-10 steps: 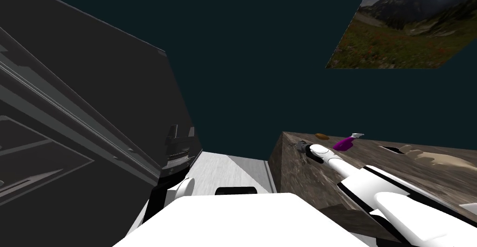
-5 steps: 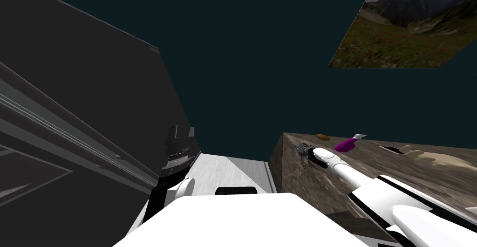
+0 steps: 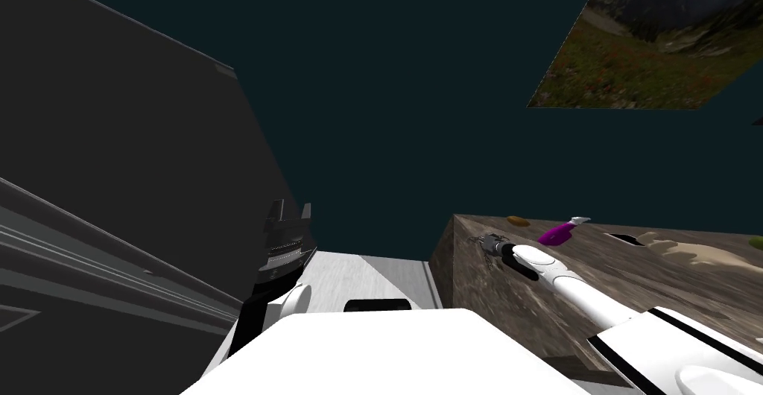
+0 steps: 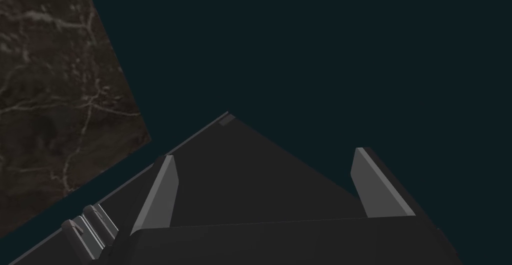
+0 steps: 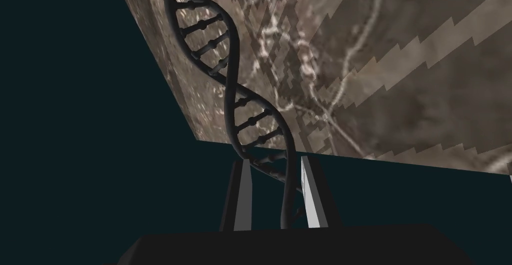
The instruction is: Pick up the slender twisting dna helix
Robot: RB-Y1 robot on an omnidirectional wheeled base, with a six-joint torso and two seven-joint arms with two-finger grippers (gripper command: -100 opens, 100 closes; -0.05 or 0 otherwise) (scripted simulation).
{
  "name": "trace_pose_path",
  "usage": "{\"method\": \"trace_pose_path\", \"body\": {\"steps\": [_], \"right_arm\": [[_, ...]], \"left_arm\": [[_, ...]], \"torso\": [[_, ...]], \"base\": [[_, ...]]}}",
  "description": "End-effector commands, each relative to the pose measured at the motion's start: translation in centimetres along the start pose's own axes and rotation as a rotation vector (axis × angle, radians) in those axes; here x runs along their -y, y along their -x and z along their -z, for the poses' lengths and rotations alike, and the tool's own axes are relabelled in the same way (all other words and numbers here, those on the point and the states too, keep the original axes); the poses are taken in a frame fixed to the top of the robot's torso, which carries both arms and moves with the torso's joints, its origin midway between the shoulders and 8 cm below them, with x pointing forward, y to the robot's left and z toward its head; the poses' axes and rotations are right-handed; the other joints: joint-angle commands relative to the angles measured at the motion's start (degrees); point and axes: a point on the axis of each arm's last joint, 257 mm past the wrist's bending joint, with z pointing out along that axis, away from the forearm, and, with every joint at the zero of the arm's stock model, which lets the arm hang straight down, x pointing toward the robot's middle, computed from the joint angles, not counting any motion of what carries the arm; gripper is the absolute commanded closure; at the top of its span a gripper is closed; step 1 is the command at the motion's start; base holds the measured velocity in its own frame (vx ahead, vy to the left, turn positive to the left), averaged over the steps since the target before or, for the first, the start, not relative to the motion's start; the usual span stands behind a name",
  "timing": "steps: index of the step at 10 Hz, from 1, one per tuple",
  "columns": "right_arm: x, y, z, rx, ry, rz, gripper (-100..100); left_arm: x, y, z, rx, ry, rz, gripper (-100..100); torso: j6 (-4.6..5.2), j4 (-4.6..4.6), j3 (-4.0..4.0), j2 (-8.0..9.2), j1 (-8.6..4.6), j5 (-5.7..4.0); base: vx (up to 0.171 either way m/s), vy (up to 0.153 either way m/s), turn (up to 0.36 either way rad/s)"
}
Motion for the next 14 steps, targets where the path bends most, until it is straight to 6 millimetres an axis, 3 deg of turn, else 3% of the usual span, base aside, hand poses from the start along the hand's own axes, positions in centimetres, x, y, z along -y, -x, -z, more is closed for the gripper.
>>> {"method": "trace_pose_path", "body": {"steps": [1, 2, 3, 4, 5, 6, 8, 9, 12, 13, 14], "right_arm": [[-1.9, 0.0, 0.2, 0.009, 0.023, 0.006, 100], [-1.9, 0.0, 0.2, 0.009, 0.023, 0.006, 100], [-0.3, -0.4, 0.9, 0.020, -0.013, -0.004, 100], [-1.5, 0.1, 1.2, 0.038, 0.002, 0.007, 100], [-3.1, -1.1, 1.6, 0.022, 0.025, 0.011, 100], [-1.6, -0.6, 2.3, 0.048, -0.008, 0.007, 100], [-3.9, -2.0, 3.1, 0.035, 0.023, 0.019, 100], [-2.2, -1.5, 3.8, 0.059, -0.013, 0.025, 100], [-4.8, -3.0, 4.8, 0.045, 0.023, 0.031, 100], [-3.4, -2.2, 5.7, 0.075, -0.006, 0.042, 100], [-4.2, -2.7, 6.2, 0.072, 0.003, 0.046, 100]], "left_arm": [[0.0, 0.0, 0.0, 0.000, 0.000, 0.000, 0], [0.0, 0.0, 0.0, 0.000, 0.000, 0.000, 0], [0.0, 0.0, 0.0, 0.000, 0.000, 0.000, 0], [0.0, 0.0, 0.0, 0.000, 0.000, 0.000, 0], [0.0, 0.0, 0.0, 0.000, 0.000, 0.000, 0], [0.0, 0.0, 0.0, 0.000, 0.000, 0.000, 0], [0.0, 0.0, 0.0, 0.000, 0.000, 0.000, 0], [0.0, 0.0, 0.0, 0.000, 0.000, 0.000, 0], [0.0, 0.0, 0.0, 0.000, 0.000, 0.000, 0], [0.0, 0.0, 0.0, 0.000, 0.000, 0.000, 0], [0.0, 0.0, 0.0, 0.000, 0.000, 0.000, 0]], "torso": [[0.00, 0.00, 0.00, 0.00, 0.00, 0.00], [-0.07, -0.06, 0.02, 0.11, -0.02, -0.18], [-0.05, -0.14, 0.02, 0.18, -0.06, -0.34], [0.01, -0.16, -0.11, -0.08, -0.03, -0.30], [-0.07, -0.22, -0.20, -0.20, 0.01, -0.34], [-0.03, -0.23, -0.16, -0.09, -0.07, -0.39], [-0.07, -0.22, -0.22, -0.23, -0.08, -0.36], [-0.05, -0.23, -0.17, -0.11, -0.10, -0.39], [-0.11, -0.22, -0.19, -0.16, -0.04, -0.36], [-0.04, -0.20, -0.09, 0.04, -0.13, -0.39], [0.01, -0.18, -0.14, -0.12, -0.11, -0.31]], "base": [[0.015, 0.000, 0.007], [-0.005, -0.004, 0.014], [0.100, 0.021, -0.096], [0.120, 0.028, -0.100], [0.061, 0.017, 0.009], [0.106, 0.016, -0.120], [0.085, 0.012, -0.027], [0.117, 0.024, -0.118], [0.071, 0.018, -0.013], [0.095, 0.008, -0.136], [0.116, 0.014, -0.089]]}}
